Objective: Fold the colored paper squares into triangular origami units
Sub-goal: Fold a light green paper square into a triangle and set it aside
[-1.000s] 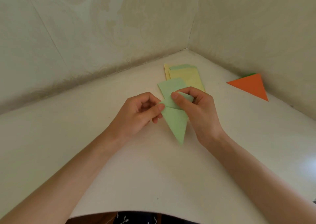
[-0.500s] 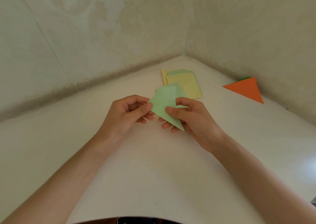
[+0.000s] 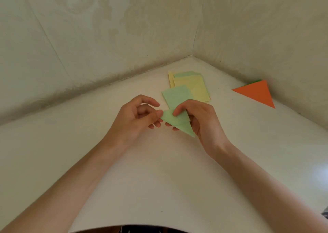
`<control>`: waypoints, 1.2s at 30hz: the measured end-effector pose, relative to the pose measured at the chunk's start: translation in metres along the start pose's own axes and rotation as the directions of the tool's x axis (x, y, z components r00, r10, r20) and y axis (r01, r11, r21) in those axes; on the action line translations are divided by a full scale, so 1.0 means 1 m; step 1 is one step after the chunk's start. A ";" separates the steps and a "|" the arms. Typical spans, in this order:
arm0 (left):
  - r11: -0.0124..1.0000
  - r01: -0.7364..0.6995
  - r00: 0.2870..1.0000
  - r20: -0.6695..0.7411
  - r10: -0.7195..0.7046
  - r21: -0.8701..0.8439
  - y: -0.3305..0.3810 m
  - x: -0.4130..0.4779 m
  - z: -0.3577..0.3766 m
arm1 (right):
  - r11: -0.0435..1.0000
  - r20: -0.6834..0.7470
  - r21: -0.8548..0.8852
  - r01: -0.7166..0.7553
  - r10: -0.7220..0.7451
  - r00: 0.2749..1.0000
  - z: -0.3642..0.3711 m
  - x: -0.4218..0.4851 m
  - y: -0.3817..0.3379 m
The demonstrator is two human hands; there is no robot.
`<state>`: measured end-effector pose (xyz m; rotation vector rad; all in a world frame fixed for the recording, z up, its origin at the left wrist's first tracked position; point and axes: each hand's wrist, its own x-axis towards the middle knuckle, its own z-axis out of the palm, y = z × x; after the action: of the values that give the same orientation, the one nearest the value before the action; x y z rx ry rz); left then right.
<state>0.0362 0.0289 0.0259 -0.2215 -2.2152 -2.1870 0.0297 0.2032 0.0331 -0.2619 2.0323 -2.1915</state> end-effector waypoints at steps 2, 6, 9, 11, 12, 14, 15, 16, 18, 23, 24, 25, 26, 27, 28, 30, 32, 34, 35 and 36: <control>0.999 -0.002 1.000 0.015 0.001 0.038 -0.001 0.001 0.000 | 0.994 -0.017 -0.106 0.018 -0.020 1.000 0.001 -0.001 0.002; 0.989 -0.004 0.998 0.070 -0.006 0.149 -0.004 0.000 -0.001 | 0.931 -0.046 -0.364 -0.015 -0.002 0.999 0.001 0.002 0.006; 0.982 0.019 0.998 0.063 -0.031 0.186 -0.006 0.000 -0.002 | 0.909 -0.061 -0.416 -0.017 -0.009 0.998 0.000 0.004 0.005; 0.983 0.004 0.998 0.066 -0.017 0.184 -0.004 0.001 -0.004 | 0.937 -0.047 -0.349 -0.017 0.001 0.999 -0.001 0.004 0.001; 0.985 -0.004 0.998 0.068 -0.008 0.172 -0.003 0.001 -0.005 | 0.952 -0.021 -0.306 -0.022 0.016 1.000 -0.002 0.004 -0.001; 0.991 -0.016 0.998 0.061 0.008 0.134 -0.001 0.002 -0.007 | 0.975 0.063 -0.215 -0.048 0.062 0.996 -0.005 0.003 -0.005; 0.993 -0.023 0.998 0.054 0.017 0.119 0.000 0.002 -0.007 | 0.985 0.107 -0.161 -0.065 0.083 0.991 -0.006 0.002 -0.006; 0.992 -0.037 0.998 0.045 0.032 0.119 0.000 0.003 -0.008 | 0.991 0.137 -0.114 -0.076 0.091 0.986 -0.007 0.002 -0.007; 0.986 -0.077 0.997 0.020 0.075 0.147 0.001 0.003 -0.008 | 0.995 0.155 -0.099 -0.034 0.049 0.987 -0.005 0.001 -0.007; 0.976 -0.108 0.993 -0.033 0.116 0.190 0.000 0.005 -0.014 | 0.910 0.231 -0.375 0.179 -0.095 0.968 -0.004 0.001 0.003; 0.974 -0.112 0.992 -0.028 0.120 0.199 0.000 0.005 -0.015 | 0.896 0.253 -0.395 0.202 -0.105 0.962 -0.004 0.001 0.004; 0.972 -0.116 0.992 -0.023 0.123 0.205 0.000 0.004 -0.015 | 0.884 0.268 -0.411 0.225 -0.118 0.956 -0.003 0.000 0.006; 0.971 -0.117 0.992 -0.023 0.125 0.207 0.000 0.004 -0.015 | 0.870 0.269 -0.429 0.245 -0.136 0.953 -0.002 0.000 0.007; 0.973 -0.115 0.992 -0.026 0.123 0.201 -0.001 0.004 -0.014 | 0.855 0.259 -0.446 0.265 -0.160 0.953 -0.001 0.000 0.008; 0.976 -0.109 0.992 -0.035 0.118 0.186 -0.001 0.004 -0.014 | 0.842 0.238 -0.464 0.276 -0.182 0.954 0.000 -0.001 0.008; 0.990 -0.075 0.995 -0.056 0.083 0.121 0.000 0.004 -0.012 | 0.821 0.194 -0.498 0.280 -0.209 0.959 0.001 -0.001 0.007; 0.998 -0.021 0.999 -0.044 0.024 0.065 0.001 0.004 -0.009 | 0.804 0.157 -0.527 0.275 -0.226 0.962 0.000 -0.002 0.007; 0.999 0.010 1.000 -0.008 -0.010 0.053 0.001 0.003 -0.006 | 0.821 0.132 -0.510 0.257 -0.220 0.967 0.000 -0.002 0.006; 0.999 0.017 1.000 0.010 -0.017 0.044 0.001 0.003 -0.005 | 0.843 0.120 -0.478 0.245 -0.213 0.970 0.000 -0.001 0.006; 0.999 0.018 0.999 0.026 -0.019 0.029 0.000 0.003 -0.004 | 0.868 0.100 -0.442 0.227 -0.204 0.974 0.000 0.000 0.006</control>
<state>0.0326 0.0251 0.0268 -0.2314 -2.2694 -2.1729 0.0295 0.2029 0.0269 -0.6160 2.5720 -1.7555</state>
